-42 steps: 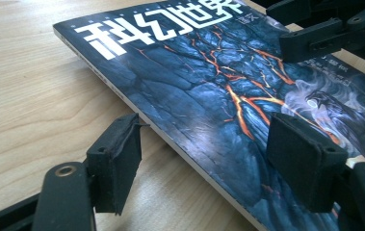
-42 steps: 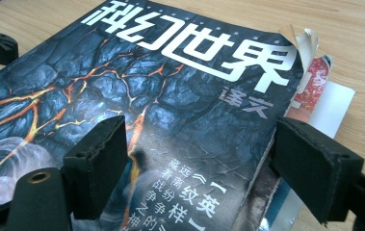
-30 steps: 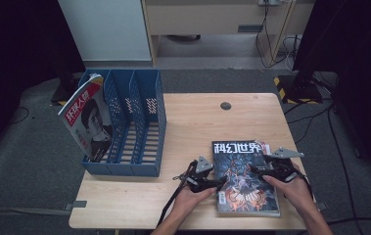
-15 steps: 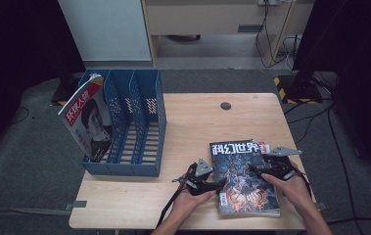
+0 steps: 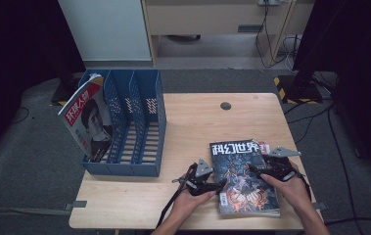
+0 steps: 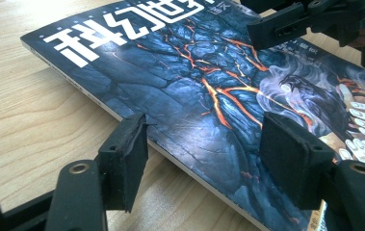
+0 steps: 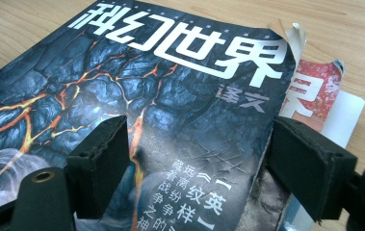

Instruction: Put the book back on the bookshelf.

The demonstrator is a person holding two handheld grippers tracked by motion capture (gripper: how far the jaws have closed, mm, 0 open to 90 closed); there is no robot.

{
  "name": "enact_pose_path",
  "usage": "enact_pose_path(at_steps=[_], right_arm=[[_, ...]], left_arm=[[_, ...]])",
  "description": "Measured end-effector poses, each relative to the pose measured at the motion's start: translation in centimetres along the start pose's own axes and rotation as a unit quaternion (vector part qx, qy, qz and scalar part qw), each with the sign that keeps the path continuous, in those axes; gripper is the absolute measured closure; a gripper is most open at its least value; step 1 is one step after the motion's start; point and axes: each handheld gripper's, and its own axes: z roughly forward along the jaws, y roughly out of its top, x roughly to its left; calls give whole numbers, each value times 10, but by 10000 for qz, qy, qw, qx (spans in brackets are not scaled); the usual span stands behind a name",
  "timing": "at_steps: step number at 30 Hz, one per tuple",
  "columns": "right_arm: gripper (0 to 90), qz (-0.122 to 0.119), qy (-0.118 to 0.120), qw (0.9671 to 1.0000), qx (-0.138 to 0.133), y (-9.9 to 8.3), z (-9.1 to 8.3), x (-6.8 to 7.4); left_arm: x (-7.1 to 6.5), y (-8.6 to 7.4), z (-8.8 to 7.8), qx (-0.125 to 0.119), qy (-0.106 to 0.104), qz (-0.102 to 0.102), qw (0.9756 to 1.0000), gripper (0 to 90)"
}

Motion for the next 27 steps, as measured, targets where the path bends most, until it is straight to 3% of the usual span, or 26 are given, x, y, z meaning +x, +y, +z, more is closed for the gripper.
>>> enact_pose_path(at_steps=[11,15,16,19,22,27], right_arm=[[214,66,42,10000,22,-3,-5,-6],[212,39,35,10000,13,-4,-6,-7],[213,37,42,10000,14,-4,-5,-8],[212,62,30,10000,17,-4,-5,-7],[226,11,37,10000,-3,-3,-5,-9],[231,2,39,10000,-15,-2,-4,-10]], left_arm=[[-10,1,3,-16,5,41,10000,376],[-10,2,3,9,-93,59,9999,358],[-7,3,3,10,-201,-4,9998,350],[-5,5,2,-95,-110,12,9999,330],[6,17,2,-183,-43,-57,9998,310],[21,22,7,-111,60,-142,9998,288]])
